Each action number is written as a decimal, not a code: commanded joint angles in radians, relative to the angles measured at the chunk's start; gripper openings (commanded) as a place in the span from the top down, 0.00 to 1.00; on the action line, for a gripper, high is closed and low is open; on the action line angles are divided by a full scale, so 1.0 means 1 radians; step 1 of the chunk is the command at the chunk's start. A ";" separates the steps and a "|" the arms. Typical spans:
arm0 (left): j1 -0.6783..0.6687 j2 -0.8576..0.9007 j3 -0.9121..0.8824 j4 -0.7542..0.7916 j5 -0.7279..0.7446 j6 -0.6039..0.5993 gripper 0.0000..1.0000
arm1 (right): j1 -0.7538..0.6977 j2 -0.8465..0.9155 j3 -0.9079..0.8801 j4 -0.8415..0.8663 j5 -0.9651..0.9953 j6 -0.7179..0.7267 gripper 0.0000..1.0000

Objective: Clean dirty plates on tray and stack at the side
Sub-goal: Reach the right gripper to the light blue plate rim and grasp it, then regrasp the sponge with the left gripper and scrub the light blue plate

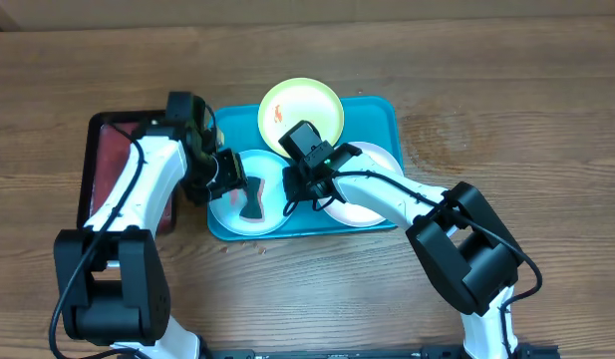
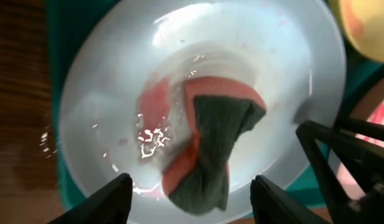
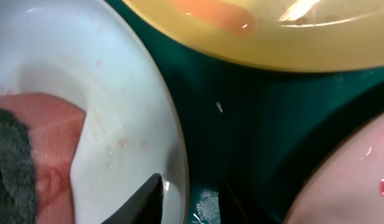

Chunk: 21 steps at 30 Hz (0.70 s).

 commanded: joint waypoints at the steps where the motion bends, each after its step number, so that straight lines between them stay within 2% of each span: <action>1: -0.016 -0.004 -0.089 0.077 0.066 0.006 0.40 | 0.003 0.008 -0.011 -0.001 -0.004 0.010 0.71; 4: -0.040 -0.001 -0.131 0.149 0.061 0.018 0.44 | 0.003 0.008 -0.011 -0.001 -0.004 0.011 0.74; 9: -0.075 0.005 -0.147 0.212 0.053 0.061 0.44 | 0.003 0.008 -0.011 -0.001 -0.004 0.010 0.73; 17: -0.092 0.006 -0.147 0.228 -0.080 0.060 0.45 | 0.003 0.008 -0.011 -0.001 -0.004 0.010 0.72; 21: -0.093 0.015 -0.148 0.225 -0.059 0.060 0.57 | 0.003 0.008 -0.011 0.000 -0.003 0.010 0.72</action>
